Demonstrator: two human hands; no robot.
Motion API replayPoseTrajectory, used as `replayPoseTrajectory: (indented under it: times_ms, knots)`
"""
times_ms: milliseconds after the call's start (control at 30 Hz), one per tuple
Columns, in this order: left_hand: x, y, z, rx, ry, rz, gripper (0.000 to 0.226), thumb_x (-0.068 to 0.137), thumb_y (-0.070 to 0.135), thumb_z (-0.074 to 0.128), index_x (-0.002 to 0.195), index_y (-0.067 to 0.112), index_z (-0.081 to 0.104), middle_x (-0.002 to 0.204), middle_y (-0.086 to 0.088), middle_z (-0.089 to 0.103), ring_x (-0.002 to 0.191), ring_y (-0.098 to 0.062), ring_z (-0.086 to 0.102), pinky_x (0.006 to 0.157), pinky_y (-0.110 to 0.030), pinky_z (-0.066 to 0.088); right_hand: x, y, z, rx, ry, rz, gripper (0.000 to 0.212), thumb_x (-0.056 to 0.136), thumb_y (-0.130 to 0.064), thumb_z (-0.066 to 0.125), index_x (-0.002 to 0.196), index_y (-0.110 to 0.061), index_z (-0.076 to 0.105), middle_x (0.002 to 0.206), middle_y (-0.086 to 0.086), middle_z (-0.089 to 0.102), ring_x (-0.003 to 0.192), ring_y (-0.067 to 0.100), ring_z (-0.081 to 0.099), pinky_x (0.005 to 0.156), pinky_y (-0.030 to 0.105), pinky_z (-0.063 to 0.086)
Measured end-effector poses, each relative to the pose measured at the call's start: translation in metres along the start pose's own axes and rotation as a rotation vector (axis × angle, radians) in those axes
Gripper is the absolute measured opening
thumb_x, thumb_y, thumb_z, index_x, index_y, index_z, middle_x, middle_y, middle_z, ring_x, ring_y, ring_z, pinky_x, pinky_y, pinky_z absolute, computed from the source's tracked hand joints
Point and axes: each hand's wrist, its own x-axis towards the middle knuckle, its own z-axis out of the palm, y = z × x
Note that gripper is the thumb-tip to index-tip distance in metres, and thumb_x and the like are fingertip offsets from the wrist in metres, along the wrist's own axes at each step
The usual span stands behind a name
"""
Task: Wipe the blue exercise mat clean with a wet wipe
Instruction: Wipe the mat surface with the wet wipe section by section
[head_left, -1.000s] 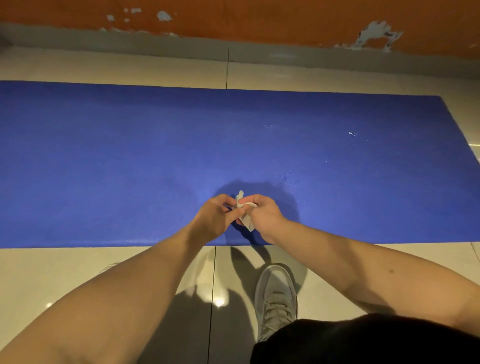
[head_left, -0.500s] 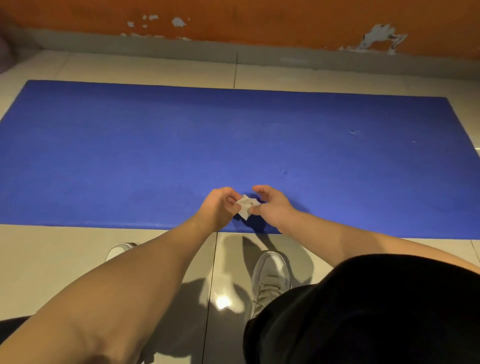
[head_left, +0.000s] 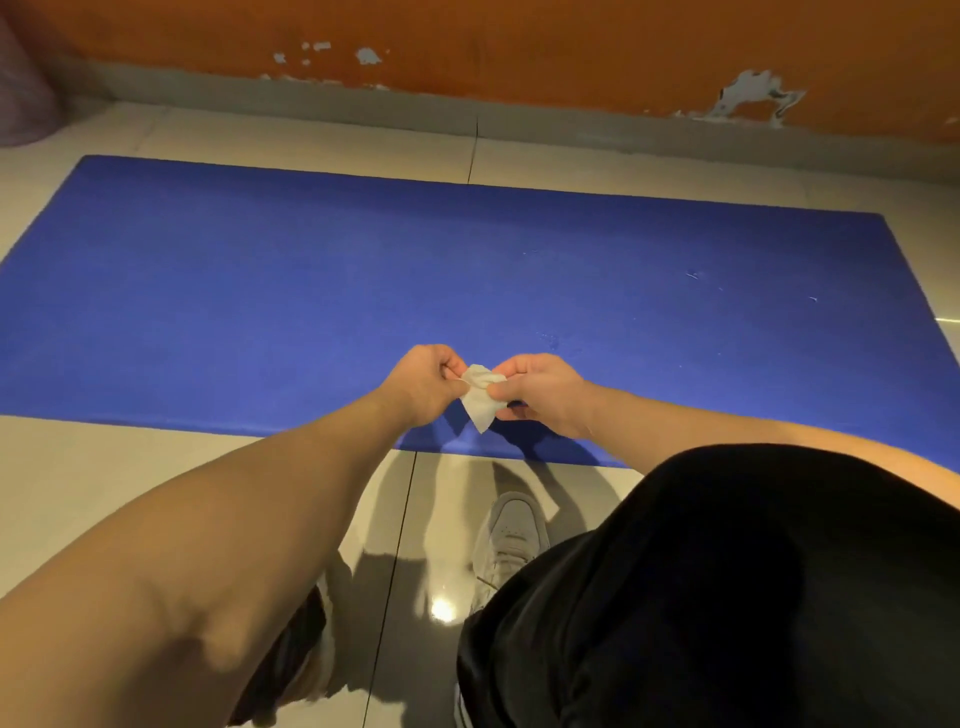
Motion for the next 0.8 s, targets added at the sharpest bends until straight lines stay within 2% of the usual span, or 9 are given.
replayPoseTrajectory:
  times_ms: [100, 167, 333, 400, 467, 567, 700, 800]
  knots:
    - [0.004, 0.008, -0.003, -0.010, 0.028, 0.033, 0.012, 0.088, 0.010, 0.072, 0.083, 0.018, 0.065, 0.077, -0.001, 0.065, 0.067, -0.015, 0.055, 0.065, -0.030, 0.049, -0.007, -0.020, -0.009, -0.014, 0.017, 0.000, 0.013, 0.092, 0.008, 0.065, 0.092, -0.005, 0.063, 0.092, 0.012, 0.067, 0.084, 0.022, 0.072, 0.084, 0.035, 0.063]
    - [0.005, 0.016, -0.005, -0.030, 0.041, 0.067, 0.010, 0.088, 0.011, 0.073, 0.083, 0.016, 0.066, 0.074, 0.001, 0.064, 0.065, -0.014, 0.054, 0.064, -0.028, 0.047, -0.011, -0.035, -0.014, -0.038, 0.025, -0.013, 0.016, 0.090, 0.011, 0.064, 0.091, -0.005, 0.062, 0.090, 0.012, 0.064, 0.082, 0.022, 0.072, 0.083, 0.036, 0.063]
    - [-0.001, 0.030, -0.010, -0.054, 0.070, 0.107, 0.007, 0.087, 0.015, 0.074, 0.088, 0.012, 0.067, 0.074, 0.000, 0.064, 0.064, -0.014, 0.054, 0.061, -0.026, 0.047, -0.022, -0.065, -0.020, -0.106, 0.073, -0.043, 0.021, 0.090, 0.014, 0.063, 0.093, -0.006, 0.060, 0.106, 0.022, 0.064, 0.092, 0.034, 0.076, 0.077, 0.035, 0.064]
    - [-0.004, 0.032, -0.012, -0.065, 0.053, 0.113, 0.008, 0.086, 0.015, 0.075, 0.086, 0.012, 0.068, 0.073, -0.002, 0.066, 0.063, -0.015, 0.055, 0.063, -0.031, 0.050, -0.028, -0.072, -0.022, -0.154, 0.088, -0.050, 0.022, 0.090, 0.013, 0.063, 0.103, -0.005, 0.062, 0.114, 0.024, 0.065, 0.093, 0.036, 0.076, 0.078, 0.036, 0.064]
    - [-0.003, 0.033, -0.012, -0.057, 0.041, 0.125, 0.008, 0.085, 0.015, 0.075, 0.083, 0.013, 0.068, 0.072, -0.003, 0.067, 0.063, -0.016, 0.057, 0.066, -0.034, 0.053, -0.031, -0.073, -0.023, -0.181, 0.085, -0.037, 0.035, 0.091, 0.013, 0.063, 0.120, -0.007, 0.064, 0.119, 0.021, 0.067, 0.093, 0.034, 0.076, 0.080, 0.037, 0.064]
    - [0.005, 0.029, -0.005, -0.052, 0.024, 0.107, 0.006, 0.087, 0.015, 0.073, 0.086, 0.012, 0.068, 0.072, -0.003, 0.067, 0.064, -0.017, 0.058, 0.066, -0.032, 0.052, -0.024, -0.066, -0.024, -0.205, 0.073, -0.024, 0.046, 0.092, 0.012, 0.062, 0.134, -0.008, 0.061, 0.123, 0.018, 0.067, 0.098, 0.033, 0.075, 0.080, 0.035, 0.063]
    - [0.025, 0.008, 0.016, 0.002, -0.004, 0.007, 0.007, 0.088, 0.010, 0.067, 0.094, 0.014, 0.065, 0.078, -0.002, 0.064, 0.073, -0.023, 0.060, 0.069, -0.032, 0.052, 0.005, -0.037, -0.039, -0.329, 0.131, -0.029, 0.048, 0.095, 0.006, 0.059, 0.141, -0.006, 0.057, 0.129, 0.014, 0.063, 0.105, 0.032, 0.072, 0.084, 0.034, 0.062]
    - [0.042, -0.017, 0.035, 0.198, -0.026, -0.042, 0.014, 0.090, 0.013, 0.065, 0.104, 0.014, 0.065, 0.102, -0.004, 0.065, 0.095, -0.026, 0.062, 0.081, -0.033, 0.051, 0.035, -0.011, -0.057, -0.578, 0.196, -0.038, 0.041, 0.098, -0.008, 0.059, 0.138, -0.014, 0.062, 0.126, 0.006, 0.067, 0.111, 0.027, 0.068, 0.096, 0.036, 0.057]
